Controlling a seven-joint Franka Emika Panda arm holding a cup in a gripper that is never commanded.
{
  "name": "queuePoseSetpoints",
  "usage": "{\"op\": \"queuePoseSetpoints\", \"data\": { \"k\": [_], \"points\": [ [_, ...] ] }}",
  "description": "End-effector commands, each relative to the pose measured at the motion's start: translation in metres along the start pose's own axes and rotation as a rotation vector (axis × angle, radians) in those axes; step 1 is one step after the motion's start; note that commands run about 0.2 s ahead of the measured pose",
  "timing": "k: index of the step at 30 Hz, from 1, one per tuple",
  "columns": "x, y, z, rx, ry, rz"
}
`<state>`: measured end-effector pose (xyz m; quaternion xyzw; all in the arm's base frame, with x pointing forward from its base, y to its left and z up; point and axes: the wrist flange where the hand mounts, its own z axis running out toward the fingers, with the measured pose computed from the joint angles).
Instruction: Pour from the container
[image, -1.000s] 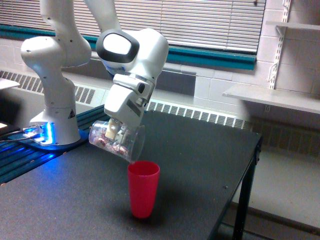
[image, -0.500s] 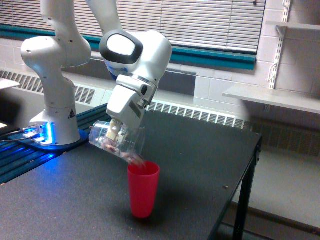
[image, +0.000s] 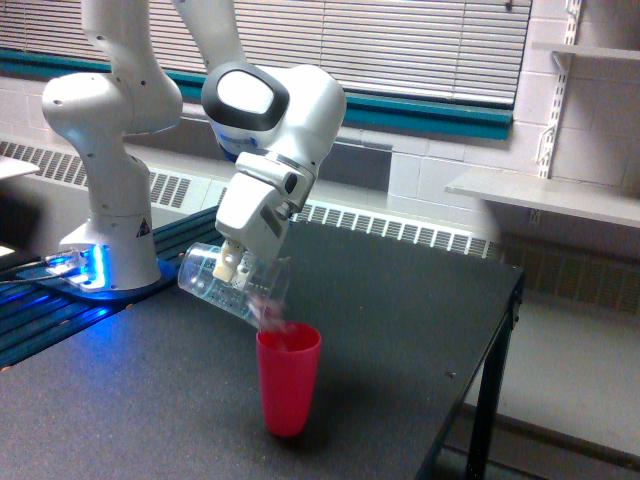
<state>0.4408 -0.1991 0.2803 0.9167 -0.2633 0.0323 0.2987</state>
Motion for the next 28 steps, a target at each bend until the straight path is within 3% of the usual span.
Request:
{"op": "queuePoseSetpoints", "data": {
  "k": [1,12,28],
  "points": [
    [0.004,0.002,-0.004,-0.006,0.011,-0.016],
    [0.007,0.009,-0.008,0.022,0.016,0.002],
    [0.014,0.019,-0.029,0.127,0.057,0.049]
  ]
}}
